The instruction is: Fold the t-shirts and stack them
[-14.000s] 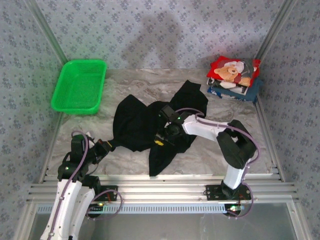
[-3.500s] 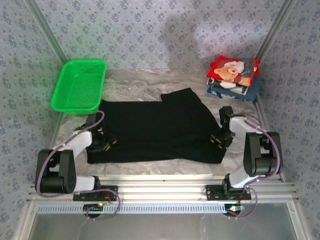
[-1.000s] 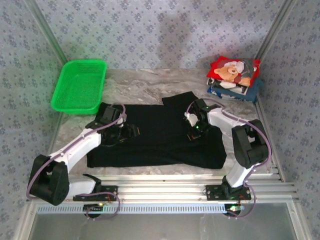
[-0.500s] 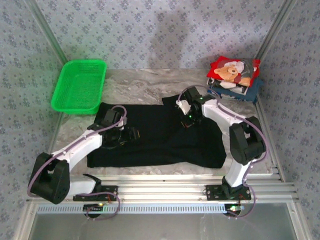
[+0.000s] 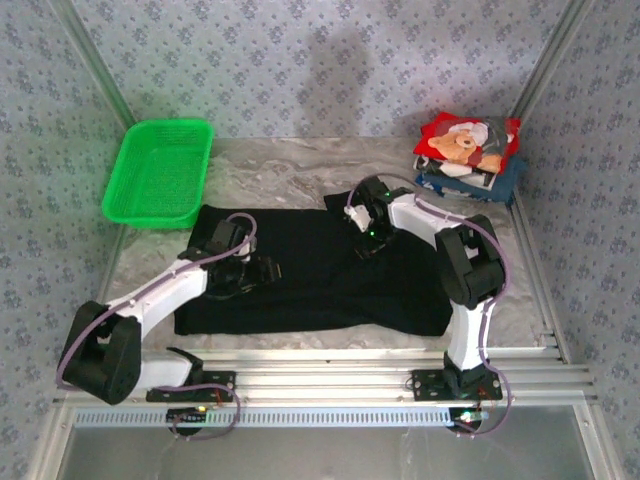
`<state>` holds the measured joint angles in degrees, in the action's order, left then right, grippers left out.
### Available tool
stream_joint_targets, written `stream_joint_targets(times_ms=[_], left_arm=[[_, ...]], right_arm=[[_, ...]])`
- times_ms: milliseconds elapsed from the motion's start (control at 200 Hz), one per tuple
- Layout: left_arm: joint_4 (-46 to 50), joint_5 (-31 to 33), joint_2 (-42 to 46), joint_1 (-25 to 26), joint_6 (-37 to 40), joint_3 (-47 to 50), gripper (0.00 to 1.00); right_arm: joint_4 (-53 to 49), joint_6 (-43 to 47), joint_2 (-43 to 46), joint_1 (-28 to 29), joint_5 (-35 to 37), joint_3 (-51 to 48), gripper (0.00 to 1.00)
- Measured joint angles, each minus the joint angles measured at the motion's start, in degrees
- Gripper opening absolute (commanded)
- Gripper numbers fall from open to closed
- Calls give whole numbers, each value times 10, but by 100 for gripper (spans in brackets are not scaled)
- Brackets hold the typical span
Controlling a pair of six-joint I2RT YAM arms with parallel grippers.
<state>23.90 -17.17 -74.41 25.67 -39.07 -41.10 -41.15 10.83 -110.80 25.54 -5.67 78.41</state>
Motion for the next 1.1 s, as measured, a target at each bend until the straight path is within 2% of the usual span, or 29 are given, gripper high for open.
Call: stream_joint_targets(times_ms=[140,360,585,834,999,1099], left_arm=[[-9,-2,-33,21,0,-43,62],[-44,-23,-126,66,2,-144,62],[-93,-77,-255,119,-6,-237,58],[-132,-115,-351,155,-37,-276,53],[-136,-120,-386,172,-49,-315,52],[-138,-117,-399,179,-61,-329,52]], right_arm=[[3,-48,13,-19,-5,6,47],[-4,-154,109,-66,-28,-11,48],[15,-276,192,-129,-107,-131,45],[92,-392,203,-139,-173,-256,29],[103,-429,179,-139,-157,-280,19],[99,-440,166,-141,-137,-285,18]])
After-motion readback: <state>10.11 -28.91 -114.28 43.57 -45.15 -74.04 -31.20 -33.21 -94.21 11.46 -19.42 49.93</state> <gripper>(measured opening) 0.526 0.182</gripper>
